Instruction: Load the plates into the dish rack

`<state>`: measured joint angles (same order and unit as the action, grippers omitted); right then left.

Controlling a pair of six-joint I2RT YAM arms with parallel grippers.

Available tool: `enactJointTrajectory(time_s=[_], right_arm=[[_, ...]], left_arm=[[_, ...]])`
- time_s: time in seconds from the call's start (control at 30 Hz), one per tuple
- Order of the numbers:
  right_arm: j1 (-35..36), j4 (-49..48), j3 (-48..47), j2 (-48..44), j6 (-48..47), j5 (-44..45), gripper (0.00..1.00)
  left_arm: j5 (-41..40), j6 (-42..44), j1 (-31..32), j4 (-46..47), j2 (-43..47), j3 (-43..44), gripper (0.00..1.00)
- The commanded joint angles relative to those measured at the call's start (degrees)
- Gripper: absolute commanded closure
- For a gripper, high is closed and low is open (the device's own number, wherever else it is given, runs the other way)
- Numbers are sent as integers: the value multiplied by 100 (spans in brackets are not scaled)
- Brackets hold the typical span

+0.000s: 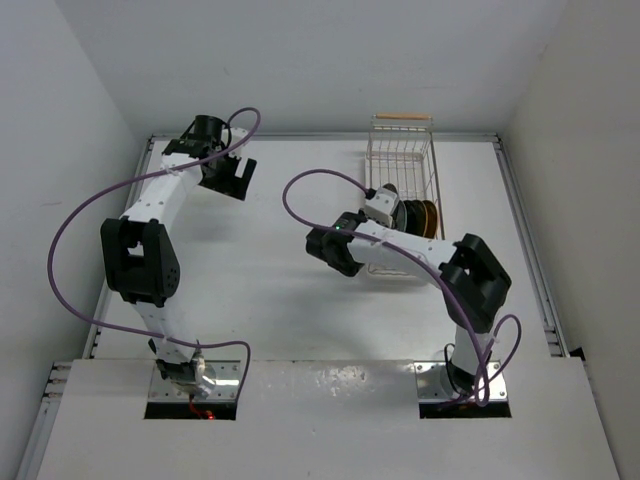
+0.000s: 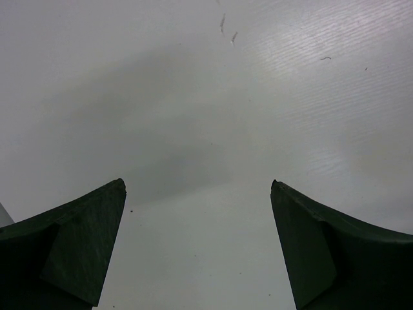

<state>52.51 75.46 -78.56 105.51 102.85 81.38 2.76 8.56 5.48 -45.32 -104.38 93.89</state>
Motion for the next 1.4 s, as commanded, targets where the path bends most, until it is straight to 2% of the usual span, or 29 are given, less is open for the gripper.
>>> enactJointTrajectory(time_s=[0.0,0.13,0.2,0.43,0.9,1.37], right_arm=[[40,1480,121,-242,411,545,100],[188,1480,201,-461,105,1168,100],[250,1472,123,-479,-482,1519,100],[277,1471,325,-374,-503,1336,100],[119,1515,-10,65,-1135,1934,100],[22,1498,-19,338,-1030,1803,100]], left_arm=[[40,23,-64,129,322,-20,1],[40,23,-117,129,322,-20,1],[40,23,-117,129,322,-20,1],[40,23,-117,129,322,-20,1],[-13,76,-117,129,322,-20,1],[-13,76,-170,129,269,-20,1]])
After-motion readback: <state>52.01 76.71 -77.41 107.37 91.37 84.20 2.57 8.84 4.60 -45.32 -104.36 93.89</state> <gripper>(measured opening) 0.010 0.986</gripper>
